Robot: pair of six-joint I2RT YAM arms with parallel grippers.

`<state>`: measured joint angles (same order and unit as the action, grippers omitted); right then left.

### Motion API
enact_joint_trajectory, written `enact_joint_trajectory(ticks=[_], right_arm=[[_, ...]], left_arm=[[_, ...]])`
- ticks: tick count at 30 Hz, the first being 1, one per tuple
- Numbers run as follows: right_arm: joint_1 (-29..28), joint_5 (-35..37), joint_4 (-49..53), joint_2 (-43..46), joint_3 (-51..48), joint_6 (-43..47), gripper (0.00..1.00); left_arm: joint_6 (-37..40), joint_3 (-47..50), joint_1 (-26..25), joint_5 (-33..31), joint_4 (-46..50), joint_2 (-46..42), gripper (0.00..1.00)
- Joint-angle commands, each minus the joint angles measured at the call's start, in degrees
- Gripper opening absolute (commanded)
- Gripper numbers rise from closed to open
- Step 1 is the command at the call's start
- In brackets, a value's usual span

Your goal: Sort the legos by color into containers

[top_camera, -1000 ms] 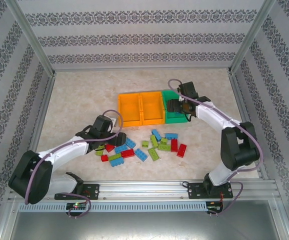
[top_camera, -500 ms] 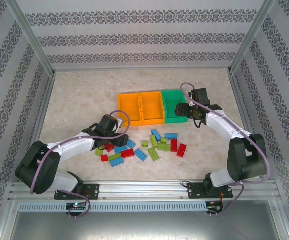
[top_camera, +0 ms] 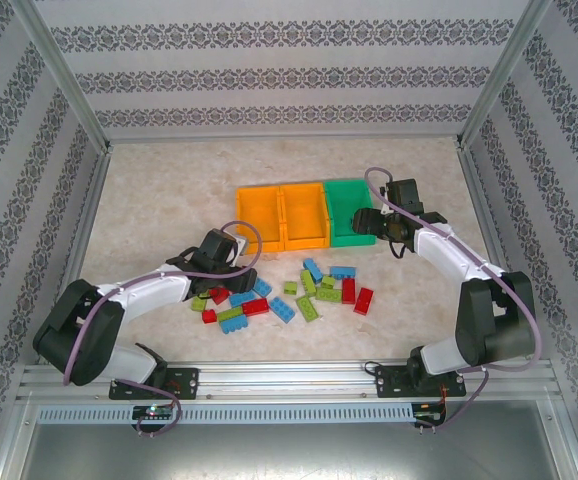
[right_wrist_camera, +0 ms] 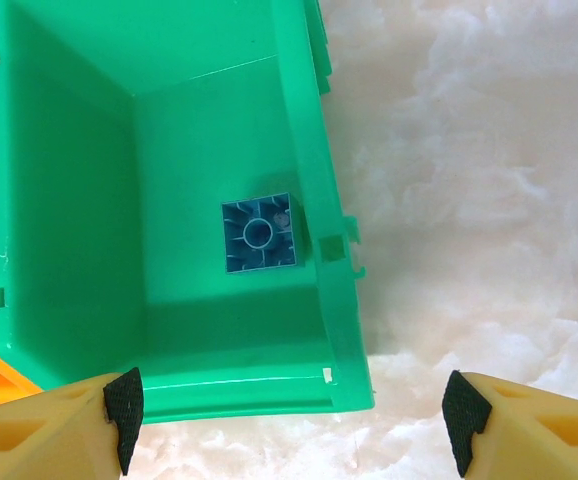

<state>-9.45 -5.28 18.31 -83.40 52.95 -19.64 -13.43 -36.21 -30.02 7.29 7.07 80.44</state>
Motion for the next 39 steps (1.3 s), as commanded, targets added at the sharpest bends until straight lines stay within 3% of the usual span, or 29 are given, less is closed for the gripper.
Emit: enact_joint_trajectory(ticks=[1, 6, 22, 39], right_arm=[[0.7, -0.7, -0.5, 1.5, -1.2, -1.1, 0.81], [0.8, -0.7, -0.6, 1.6, -1.2, -1.2, 0.81], [0.9, -1.0, -0.7, 1.1, -1.6, -1.4, 0.81], [0.9, -0.9, -0.9, 1.6, -2.0, -1.5, 0.81]], left_arm=[[1.7, -1.1, -0.7, 0.2, -1.9, 0.9, 0.65], [2.3, -1.6, -0.7, 0.9, -2.8, 2.3, 0.62], [1.8, -1.5, -0.7, 0.1, -2.9, 2.1, 0.36], [-0.1, -1.8, -0.8, -0.7, 2.4, -6.2, 0.34]])
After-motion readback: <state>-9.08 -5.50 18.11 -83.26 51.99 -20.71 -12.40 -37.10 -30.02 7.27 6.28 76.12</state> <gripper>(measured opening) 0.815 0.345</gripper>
